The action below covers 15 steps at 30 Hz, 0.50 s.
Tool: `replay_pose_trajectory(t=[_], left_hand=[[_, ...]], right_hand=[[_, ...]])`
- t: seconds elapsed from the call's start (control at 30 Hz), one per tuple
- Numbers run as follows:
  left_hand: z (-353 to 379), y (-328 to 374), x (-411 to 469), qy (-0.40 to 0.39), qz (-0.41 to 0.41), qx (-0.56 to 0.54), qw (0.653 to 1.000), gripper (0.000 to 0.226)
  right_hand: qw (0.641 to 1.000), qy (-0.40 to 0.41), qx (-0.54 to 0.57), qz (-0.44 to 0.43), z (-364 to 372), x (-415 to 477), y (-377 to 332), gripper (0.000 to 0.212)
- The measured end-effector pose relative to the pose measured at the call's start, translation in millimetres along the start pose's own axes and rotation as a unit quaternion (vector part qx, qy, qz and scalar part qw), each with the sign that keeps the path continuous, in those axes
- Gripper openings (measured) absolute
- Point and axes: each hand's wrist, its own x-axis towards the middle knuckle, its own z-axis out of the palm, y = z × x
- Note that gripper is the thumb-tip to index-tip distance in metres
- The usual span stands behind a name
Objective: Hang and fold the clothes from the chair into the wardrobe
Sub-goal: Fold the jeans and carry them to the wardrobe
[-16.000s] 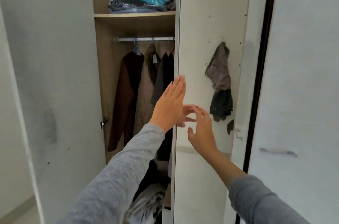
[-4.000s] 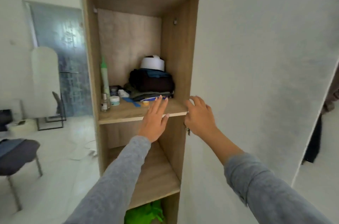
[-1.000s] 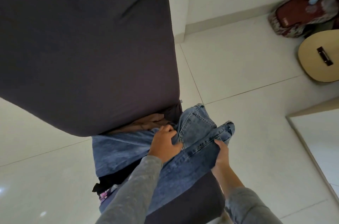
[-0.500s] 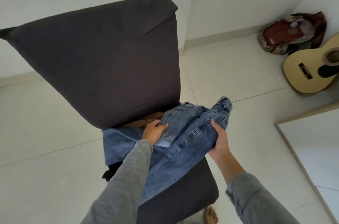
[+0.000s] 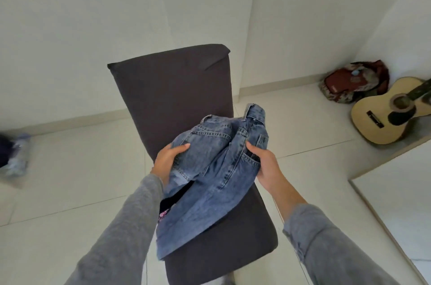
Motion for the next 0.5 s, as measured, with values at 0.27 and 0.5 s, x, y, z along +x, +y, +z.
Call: replay_pose_trajectory(t=[0.27, 0.5], left_hand=[[-27.5, 65.3, -109.0, -0.061, -0.089, 0.106, 0.989, 0.039], [-29.6, 160.5, -178.6, -0.085, 0.09, 0.16, 0.979, 0.021]], right_hand=[[0.939, 0.046, -0.305, -0.148, 45.9, -120.7, -22.7, 0.089], [0.845, 0.018, -0.446, -0.294, 111.5, -190.0, -61.3, 0.081]])
